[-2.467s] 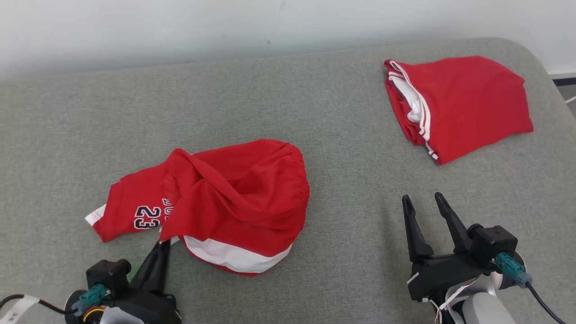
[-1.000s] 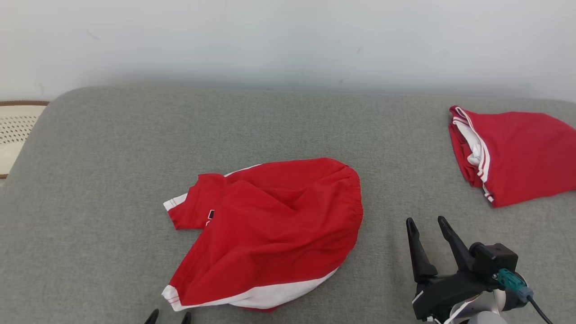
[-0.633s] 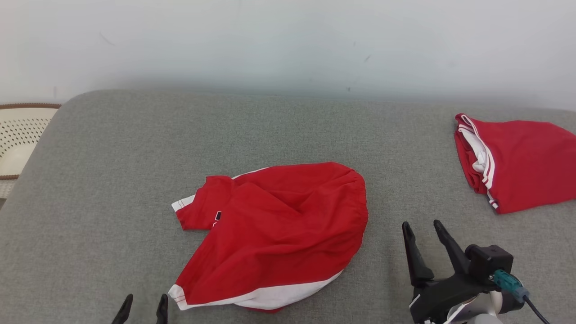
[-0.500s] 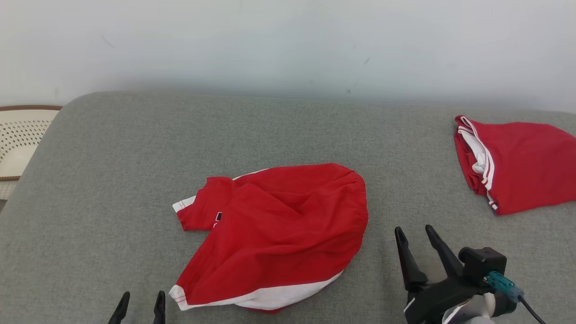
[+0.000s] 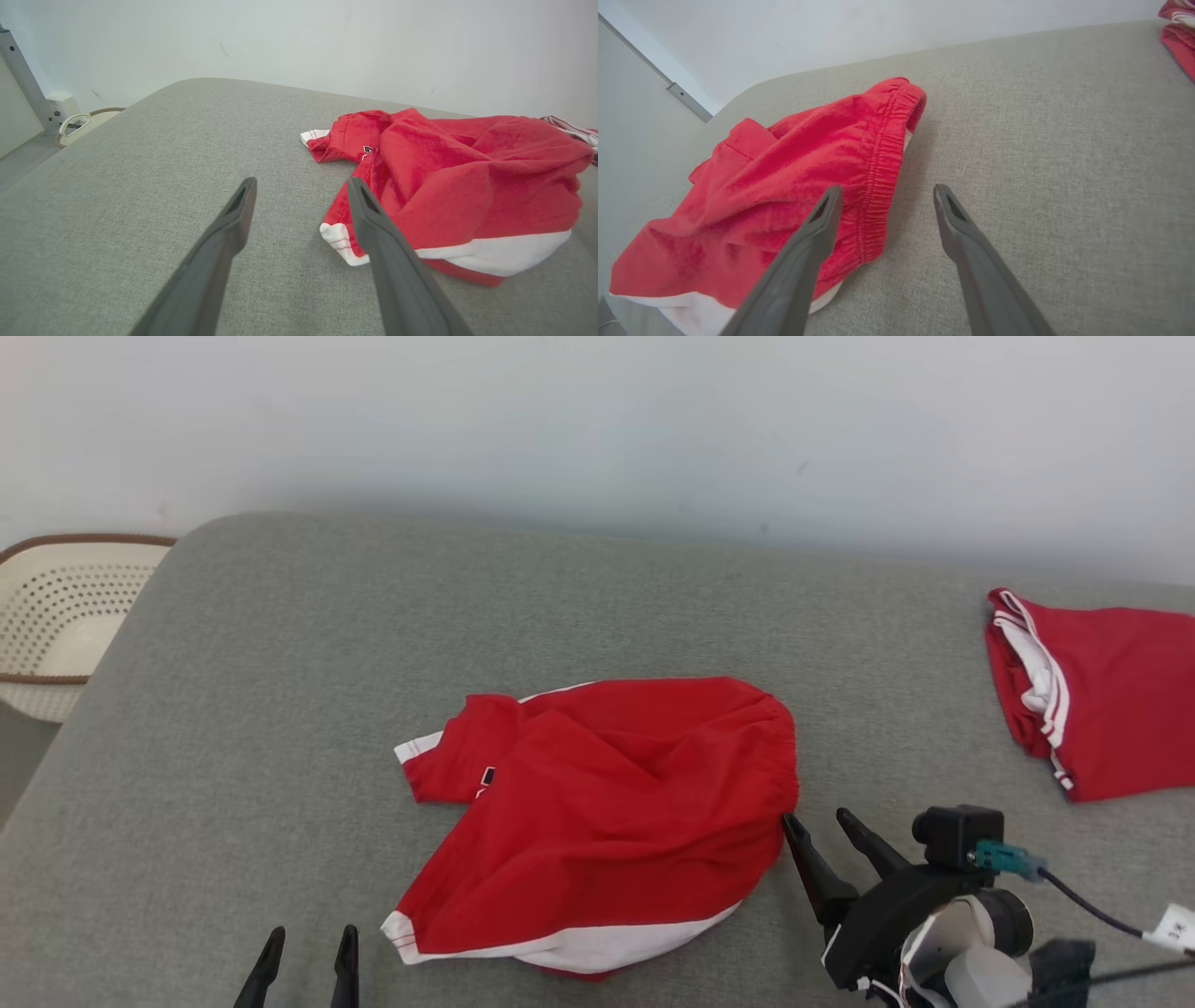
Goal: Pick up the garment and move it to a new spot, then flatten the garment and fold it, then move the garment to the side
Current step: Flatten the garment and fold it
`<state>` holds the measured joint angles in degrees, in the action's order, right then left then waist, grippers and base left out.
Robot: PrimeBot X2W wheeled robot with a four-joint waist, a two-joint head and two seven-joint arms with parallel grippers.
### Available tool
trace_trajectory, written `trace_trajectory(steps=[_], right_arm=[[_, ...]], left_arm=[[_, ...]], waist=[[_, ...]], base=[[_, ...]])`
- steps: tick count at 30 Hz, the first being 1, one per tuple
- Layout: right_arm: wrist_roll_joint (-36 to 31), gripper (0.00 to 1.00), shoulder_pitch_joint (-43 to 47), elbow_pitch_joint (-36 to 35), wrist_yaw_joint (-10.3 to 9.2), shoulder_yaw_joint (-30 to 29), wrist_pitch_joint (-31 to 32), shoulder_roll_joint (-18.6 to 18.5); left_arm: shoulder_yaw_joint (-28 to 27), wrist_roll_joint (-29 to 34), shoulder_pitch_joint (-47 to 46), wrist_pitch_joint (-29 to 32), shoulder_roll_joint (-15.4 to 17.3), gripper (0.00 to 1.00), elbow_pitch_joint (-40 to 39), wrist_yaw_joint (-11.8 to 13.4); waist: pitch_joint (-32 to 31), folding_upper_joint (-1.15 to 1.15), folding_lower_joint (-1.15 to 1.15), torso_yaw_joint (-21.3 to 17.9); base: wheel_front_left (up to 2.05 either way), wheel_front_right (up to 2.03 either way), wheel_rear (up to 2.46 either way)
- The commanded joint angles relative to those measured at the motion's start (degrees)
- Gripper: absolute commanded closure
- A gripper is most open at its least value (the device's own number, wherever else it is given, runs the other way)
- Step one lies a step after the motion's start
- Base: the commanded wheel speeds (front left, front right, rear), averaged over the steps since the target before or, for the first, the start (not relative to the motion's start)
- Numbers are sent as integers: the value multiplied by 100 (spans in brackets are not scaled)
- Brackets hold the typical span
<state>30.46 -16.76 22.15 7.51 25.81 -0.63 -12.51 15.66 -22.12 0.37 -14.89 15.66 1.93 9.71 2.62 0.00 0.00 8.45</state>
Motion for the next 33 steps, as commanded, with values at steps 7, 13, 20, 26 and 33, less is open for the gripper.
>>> trace_trajectory(steps=[7,13,20,26,33], right_arm=[[524,0,-518,600,-5,426,92,-198],[1031,100,-851,957,-5,865,77,-271],[1180,100,-950,919,-5,1150,-338,-390],[1543,100,-565,6,-4,1252,-255,-739],[1544,100,-45,-1047,-4,932,160,-1123]], left_arm=[[-27,95,-117,-37,-124,0,38,-63],[-116,180,-154,-39,-231,0,55,-149],[-274,243,-43,-39,-326,0,93,-196],[-416,282,54,-36,-413,0,105,-257],[-527,345,142,-34,-493,0,120,-305]], waist=[[151,0,0,348],[231,0,0,484],[162,0,0,321],[38,0,0,61],[-20,0,0,-146]], base=[[0,0,0],[0,0,0],[0,0,0],[0,0,0],[0,0,0]])
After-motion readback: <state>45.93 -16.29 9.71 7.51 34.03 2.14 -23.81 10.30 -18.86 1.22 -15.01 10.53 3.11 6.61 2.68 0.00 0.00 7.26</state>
